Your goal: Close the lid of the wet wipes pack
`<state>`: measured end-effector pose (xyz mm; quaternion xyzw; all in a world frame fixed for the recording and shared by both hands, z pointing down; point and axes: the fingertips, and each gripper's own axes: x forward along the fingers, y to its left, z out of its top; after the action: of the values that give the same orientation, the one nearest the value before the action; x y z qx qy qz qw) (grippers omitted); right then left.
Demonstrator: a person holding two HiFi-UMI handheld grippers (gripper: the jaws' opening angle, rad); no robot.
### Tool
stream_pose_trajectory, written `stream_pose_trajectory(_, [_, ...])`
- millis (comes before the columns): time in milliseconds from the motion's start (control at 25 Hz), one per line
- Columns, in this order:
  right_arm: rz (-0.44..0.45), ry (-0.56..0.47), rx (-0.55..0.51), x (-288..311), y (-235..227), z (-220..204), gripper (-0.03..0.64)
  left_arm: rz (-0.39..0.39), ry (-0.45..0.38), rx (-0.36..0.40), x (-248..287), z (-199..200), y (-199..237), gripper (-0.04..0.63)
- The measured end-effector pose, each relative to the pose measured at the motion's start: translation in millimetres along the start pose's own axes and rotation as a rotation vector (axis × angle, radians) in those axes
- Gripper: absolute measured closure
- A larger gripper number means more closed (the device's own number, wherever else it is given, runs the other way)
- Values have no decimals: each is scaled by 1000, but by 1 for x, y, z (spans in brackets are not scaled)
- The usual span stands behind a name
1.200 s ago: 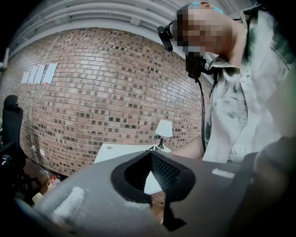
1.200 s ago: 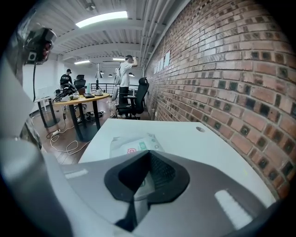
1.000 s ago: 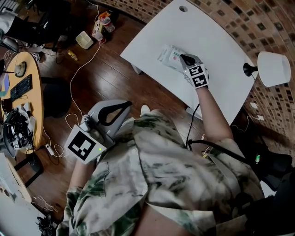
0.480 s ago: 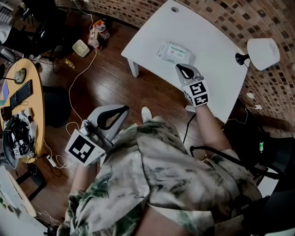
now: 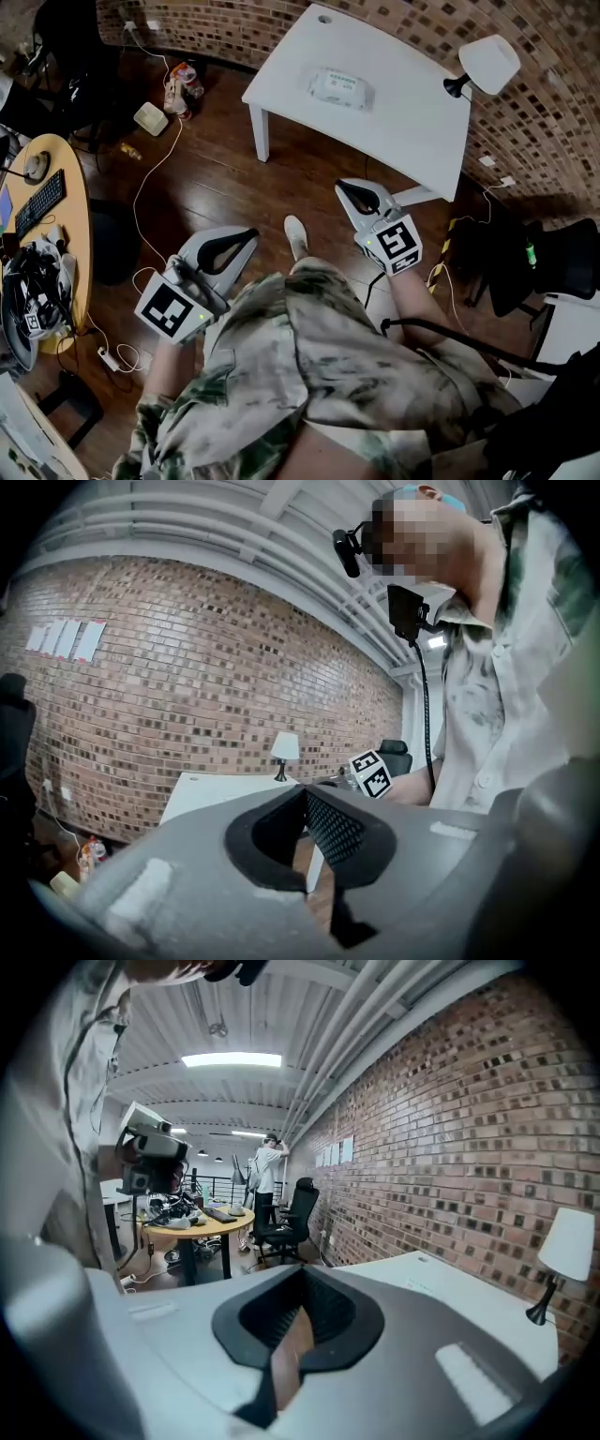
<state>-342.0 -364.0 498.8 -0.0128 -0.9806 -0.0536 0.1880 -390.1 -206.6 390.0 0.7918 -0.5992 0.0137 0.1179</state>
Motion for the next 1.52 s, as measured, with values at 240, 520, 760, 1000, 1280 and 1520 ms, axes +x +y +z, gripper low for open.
stream_pose_trajectory(240, [-36, -45, 20, -69, 82, 26, 617, -75, -10, -14, -38, -16, -51, 595])
stream_pose_trajectory(520, [-20, -48, 10, -124, 135, 50, 617, -116, -32, -6, -53, -19, -100, 595])
stream_pose_trajectory(760, [-14, -70, 3, -176, 161, 49, 617, -150, -28, 10, -48, -21, -150, 595])
stream_pose_trajectory(1000, [-17, -92, 4, -253, 175, 27, 616, -165, -44, 48, -28, -12, -227, 595])
stream_pose_trajectory(1280, [48, -137, -2, -354, 195, -7, 615, -113, -32, 57, -7, -21, -337, 595])
stream_pose_trajectory(1520, [125, -164, -18, -416, 221, -35, 615, -43, 24, 40, -11, -40, -414, 595])
